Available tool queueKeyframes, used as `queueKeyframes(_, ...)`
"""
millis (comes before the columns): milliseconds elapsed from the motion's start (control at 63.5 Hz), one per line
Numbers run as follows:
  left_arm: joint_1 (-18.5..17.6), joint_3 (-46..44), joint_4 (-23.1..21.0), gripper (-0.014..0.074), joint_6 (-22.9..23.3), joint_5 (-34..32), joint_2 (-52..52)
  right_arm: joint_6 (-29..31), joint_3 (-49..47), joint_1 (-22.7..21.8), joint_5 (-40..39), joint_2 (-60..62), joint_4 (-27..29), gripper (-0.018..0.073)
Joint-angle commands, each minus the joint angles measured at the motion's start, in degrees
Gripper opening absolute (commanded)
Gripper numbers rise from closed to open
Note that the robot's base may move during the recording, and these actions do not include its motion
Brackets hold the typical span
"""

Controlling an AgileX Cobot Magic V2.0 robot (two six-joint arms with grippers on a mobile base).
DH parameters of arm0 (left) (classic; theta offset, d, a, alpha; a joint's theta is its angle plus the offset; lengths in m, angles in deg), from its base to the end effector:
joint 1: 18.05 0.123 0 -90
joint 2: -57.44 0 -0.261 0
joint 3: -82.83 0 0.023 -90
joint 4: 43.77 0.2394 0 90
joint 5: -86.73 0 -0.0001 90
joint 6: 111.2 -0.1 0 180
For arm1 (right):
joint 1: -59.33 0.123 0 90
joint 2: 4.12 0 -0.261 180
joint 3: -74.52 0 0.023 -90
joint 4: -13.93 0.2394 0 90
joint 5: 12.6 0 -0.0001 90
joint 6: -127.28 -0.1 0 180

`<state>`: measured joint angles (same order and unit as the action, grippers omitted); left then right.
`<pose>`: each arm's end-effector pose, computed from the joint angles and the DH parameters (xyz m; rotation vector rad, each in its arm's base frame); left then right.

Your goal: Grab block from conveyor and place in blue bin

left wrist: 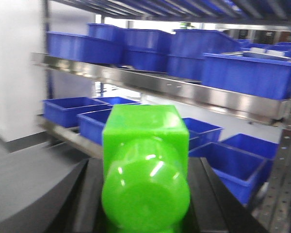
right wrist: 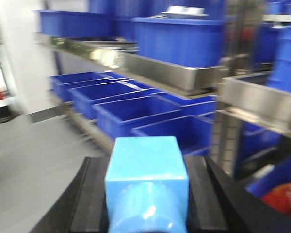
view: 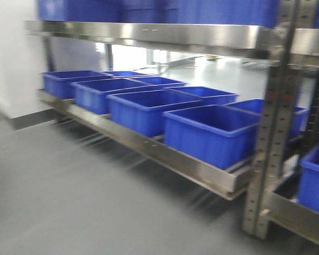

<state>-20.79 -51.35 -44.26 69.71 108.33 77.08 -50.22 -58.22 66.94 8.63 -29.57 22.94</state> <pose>0.0622 -0.0033 0.3361 0.0207 1.5196 -0.0597 0.0842 0.0170 0.3217 -0.0680 1.6387 0.2271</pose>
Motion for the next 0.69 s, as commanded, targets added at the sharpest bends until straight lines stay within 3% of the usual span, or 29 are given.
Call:
queueKeyframes(0, -0.29, 0.11, -0.36, -0.0111, 0.08, -1.26, -0.10, 0.45, -0.48, 0.08, -1.12, 0.03, -0.14, -0.0162)
queueKeyframes(678, -0.29, 0.11, -0.36, -0.0111, 0.08, -1.26, -0.10, 0.45, -0.48, 0.08, -1.12, 0.03, -0.14, -0.0162)
